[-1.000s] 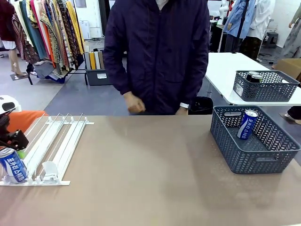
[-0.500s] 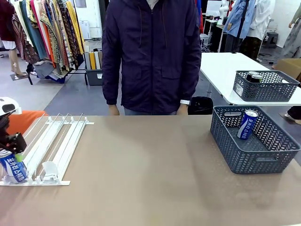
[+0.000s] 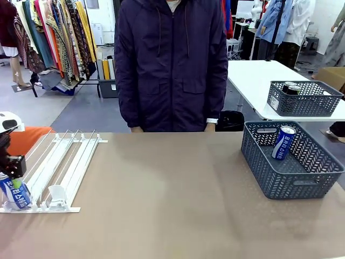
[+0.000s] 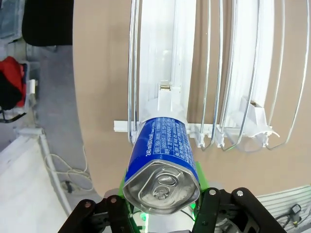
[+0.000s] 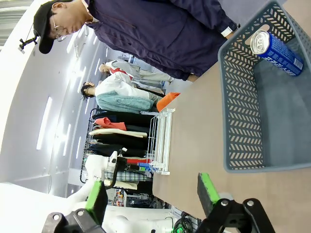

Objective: Retrieve and store the cans from the dispenser.
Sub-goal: Pick up one can from the Automatic Can Dispenser and place it in the middle of the table.

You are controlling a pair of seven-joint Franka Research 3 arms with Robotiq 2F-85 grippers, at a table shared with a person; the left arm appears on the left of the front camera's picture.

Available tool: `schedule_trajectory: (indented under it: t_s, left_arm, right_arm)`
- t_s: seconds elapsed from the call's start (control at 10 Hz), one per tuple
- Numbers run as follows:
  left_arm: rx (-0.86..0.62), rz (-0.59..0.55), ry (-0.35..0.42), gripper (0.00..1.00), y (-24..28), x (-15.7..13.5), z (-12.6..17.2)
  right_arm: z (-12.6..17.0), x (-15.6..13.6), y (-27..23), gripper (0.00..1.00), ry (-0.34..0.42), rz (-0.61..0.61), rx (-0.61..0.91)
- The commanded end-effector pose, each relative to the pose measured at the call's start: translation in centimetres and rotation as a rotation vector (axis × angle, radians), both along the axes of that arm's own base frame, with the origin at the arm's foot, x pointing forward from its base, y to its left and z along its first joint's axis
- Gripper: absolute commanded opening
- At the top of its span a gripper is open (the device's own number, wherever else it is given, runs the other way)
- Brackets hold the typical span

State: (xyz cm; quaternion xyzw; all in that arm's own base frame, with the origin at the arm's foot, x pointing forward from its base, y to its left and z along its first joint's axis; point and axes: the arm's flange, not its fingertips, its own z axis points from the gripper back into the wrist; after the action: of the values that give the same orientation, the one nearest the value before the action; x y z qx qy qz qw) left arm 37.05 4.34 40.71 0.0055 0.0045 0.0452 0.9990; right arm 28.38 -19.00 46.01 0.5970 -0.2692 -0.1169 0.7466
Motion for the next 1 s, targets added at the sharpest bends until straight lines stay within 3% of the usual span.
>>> schedule_trajectory:
  t_s: [0.0,0.3,0.5,0.6,0.9]
  left_arm:
    - [0.021,0.018,-0.014,0.00,-0.1,-3.1,-1.7]
    - [0.031,0.030,-0.050,0.00,-0.3,-3.8,0.0]
    - [0.011,0.055,-0.086,0.00,-0.7,-5.5,4.8]
    - [0.022,0.027,-0.129,0.00,-1.0,-6.7,7.5]
    - [-0.052,-0.056,-0.359,0.00,-1.5,-11.8,14.3]
  right_arm:
    - [0.3,0.1,0.1,1.00,-0.011,-0.005,0.012]
    - [0.3,0.1,0.1,1.00,-0.011,-0.005,0.012]
    - [0.3,0.1,0.1,1.00,-0.011,-0.005,0.012]
    - [0.3,0.1,0.1,1.00,-0.011,-0.005,0.012]
    - [0.3,0.1,0.1,1.00,-0.011,-0.005,0.012]
